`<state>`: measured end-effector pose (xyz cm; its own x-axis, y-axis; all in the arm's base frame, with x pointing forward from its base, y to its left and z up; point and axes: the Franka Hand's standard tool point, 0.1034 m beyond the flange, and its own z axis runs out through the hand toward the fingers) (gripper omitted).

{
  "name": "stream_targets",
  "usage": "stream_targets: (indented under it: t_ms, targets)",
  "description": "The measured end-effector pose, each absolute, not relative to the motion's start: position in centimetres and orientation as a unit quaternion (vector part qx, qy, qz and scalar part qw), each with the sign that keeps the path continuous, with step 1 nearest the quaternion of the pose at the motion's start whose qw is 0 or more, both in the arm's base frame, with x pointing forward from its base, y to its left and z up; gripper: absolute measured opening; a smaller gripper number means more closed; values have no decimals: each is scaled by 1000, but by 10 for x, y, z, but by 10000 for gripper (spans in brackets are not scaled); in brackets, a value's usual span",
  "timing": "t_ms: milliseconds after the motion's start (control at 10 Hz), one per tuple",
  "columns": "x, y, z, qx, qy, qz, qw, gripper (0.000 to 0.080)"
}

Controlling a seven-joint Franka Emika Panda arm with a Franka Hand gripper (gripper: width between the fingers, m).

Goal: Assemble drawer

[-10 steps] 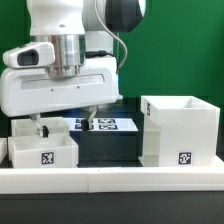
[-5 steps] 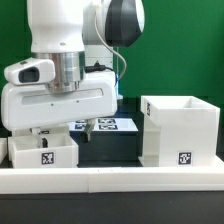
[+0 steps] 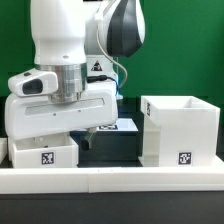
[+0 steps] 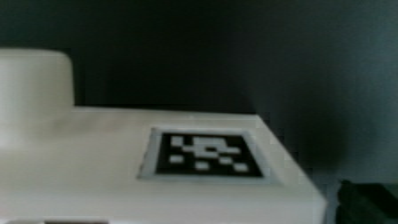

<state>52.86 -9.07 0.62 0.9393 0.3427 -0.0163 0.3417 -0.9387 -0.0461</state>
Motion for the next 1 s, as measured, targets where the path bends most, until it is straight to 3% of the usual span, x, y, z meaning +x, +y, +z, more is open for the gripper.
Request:
stream_targets:
  t_ms: [200, 300, 500, 1000]
  targets:
    - [529, -89, 6, -984, -174, 12, 21, 392]
    - [529, -89, 6, -985, -174, 12, 21, 392]
    - [529, -89, 6, -985, -173, 12, 21, 53]
    - [530, -89, 8, -984, -175, 11, 20, 41]
